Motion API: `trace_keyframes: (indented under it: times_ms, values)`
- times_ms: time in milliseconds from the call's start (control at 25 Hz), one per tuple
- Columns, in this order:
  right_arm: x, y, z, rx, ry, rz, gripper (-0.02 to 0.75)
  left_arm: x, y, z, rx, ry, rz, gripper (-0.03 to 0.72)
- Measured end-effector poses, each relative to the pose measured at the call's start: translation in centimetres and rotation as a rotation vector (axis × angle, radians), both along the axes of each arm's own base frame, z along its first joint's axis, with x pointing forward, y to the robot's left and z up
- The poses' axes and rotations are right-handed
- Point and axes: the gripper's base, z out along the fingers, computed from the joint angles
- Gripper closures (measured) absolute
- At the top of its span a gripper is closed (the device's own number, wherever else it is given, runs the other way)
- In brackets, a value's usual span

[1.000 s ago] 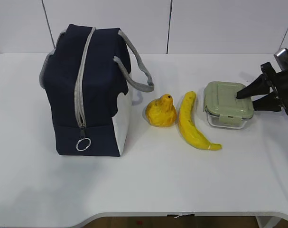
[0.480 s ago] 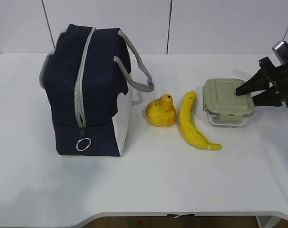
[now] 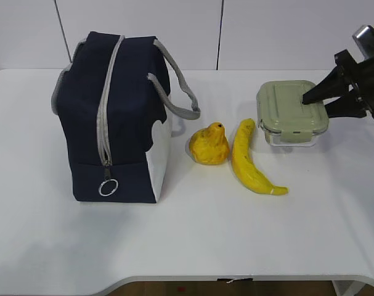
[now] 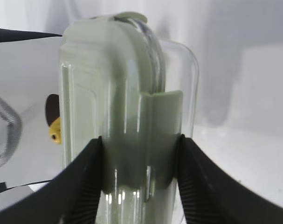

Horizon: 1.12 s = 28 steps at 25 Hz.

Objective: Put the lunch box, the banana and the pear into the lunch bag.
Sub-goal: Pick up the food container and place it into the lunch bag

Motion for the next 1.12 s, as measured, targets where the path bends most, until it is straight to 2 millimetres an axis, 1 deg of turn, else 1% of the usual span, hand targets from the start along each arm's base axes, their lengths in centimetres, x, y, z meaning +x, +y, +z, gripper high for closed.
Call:
trace_keyframes:
  times_ms: [200, 320, 440, 600, 720, 800, 1000, 1120]
  values:
    - [-0.5, 0.5, 2.1, -0.002, -0.028, -0.005, 0.372, 0.0, -0.1, 0.0, -0.011, 0.000, -0.007, 0.447]
    - [-0.8, 1.3, 3.2, -0.004, -0.045, 0.003, 0.372, -0.1, -0.3, 0.2, -0.034, -0.005, -0.022, 0.447]
    - [-1.0, 2.3, 4.6, 0.007, -0.077, 0.017, 0.372, -0.2, -0.5, 1.2, -0.053, -0.002, -0.036, 0.447]
    - [-1.4, 3.7, 6.3, 0.039, -0.117, 0.034, 0.372, 0.4, -0.7, 3.2, -0.064, 0.019, -0.044, 0.447]
    - [-1.6, 4.8, 7.1, 0.059, -0.136, 0.051, 0.372, 1.4, -0.9, 4.8, -0.089, 0.055, -0.061, 0.448]
    - [-1.7, 5.5, 7.7, 0.081, -0.150, 0.058, 0.372, 2.4, -1.1, 5.6, -0.106, 0.105, -0.071, 0.449]
    - [-2.1, 7.7, 8.9, 0.131, -0.169, 0.089, 0.372, 5.1, -1.8, 7.1, -0.170, 0.195, -0.104, 0.449]
    - [-2.2, 9.2, 9.2, 0.163, -0.172, 0.114, 0.372, 7.0, -2.3, 7.8, -0.229, 0.249, -0.131, 0.449]
